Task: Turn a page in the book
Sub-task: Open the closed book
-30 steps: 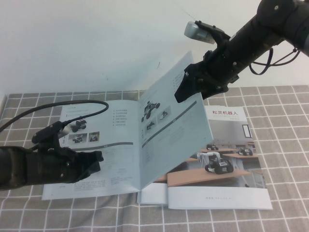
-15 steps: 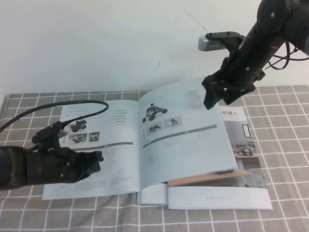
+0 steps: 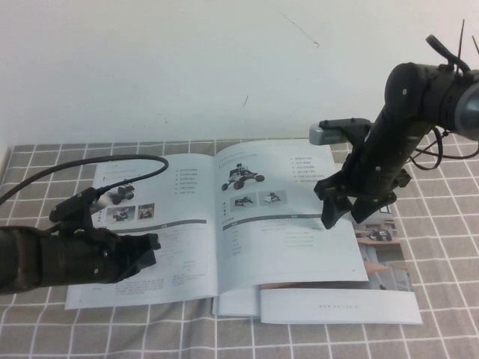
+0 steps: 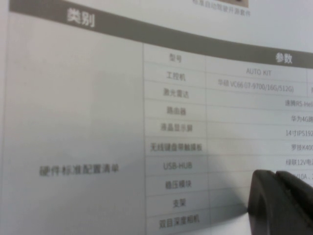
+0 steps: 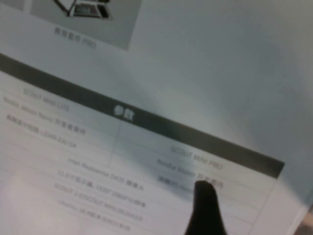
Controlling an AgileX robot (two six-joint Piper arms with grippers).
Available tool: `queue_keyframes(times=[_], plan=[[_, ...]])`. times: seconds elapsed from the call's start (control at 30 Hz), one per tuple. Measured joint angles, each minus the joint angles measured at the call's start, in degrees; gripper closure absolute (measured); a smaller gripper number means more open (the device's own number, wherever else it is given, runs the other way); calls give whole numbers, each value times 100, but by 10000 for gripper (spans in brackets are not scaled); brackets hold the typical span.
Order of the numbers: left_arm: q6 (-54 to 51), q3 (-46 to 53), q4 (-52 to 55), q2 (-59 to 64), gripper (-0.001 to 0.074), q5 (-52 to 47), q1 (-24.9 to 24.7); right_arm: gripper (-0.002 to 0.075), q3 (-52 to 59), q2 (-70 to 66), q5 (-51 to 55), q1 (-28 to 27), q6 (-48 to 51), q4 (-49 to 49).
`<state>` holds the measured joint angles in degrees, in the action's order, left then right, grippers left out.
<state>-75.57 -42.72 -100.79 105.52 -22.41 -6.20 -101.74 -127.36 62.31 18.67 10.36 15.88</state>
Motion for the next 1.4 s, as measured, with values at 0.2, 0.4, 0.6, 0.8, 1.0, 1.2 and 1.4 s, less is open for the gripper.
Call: queue_keyframes(times=[0.2,0.4,0.6,0.8,1.0,1.2,1.4], plan=[[0,0,0,0,738,0,0,256,113,0,-206,0,21,274],[0,0,0,0,738,0,0,256,113,0,-230,0,21,298],[0,0,0,0,738,0,0,256,113,-48,-232,0,10,276],[0,0,0,0,738,0,0,256,113,-155,-147,0,2,313],[-15,0,0,0,738,0,0,256,113,-155,-136,0,345,1060],[-15,0,0,0,738,0,0,264,80,-155,-147,0,541,1403],[-15,0,0,0,738,0,0,274,-160,-165,109,0,166,419]])
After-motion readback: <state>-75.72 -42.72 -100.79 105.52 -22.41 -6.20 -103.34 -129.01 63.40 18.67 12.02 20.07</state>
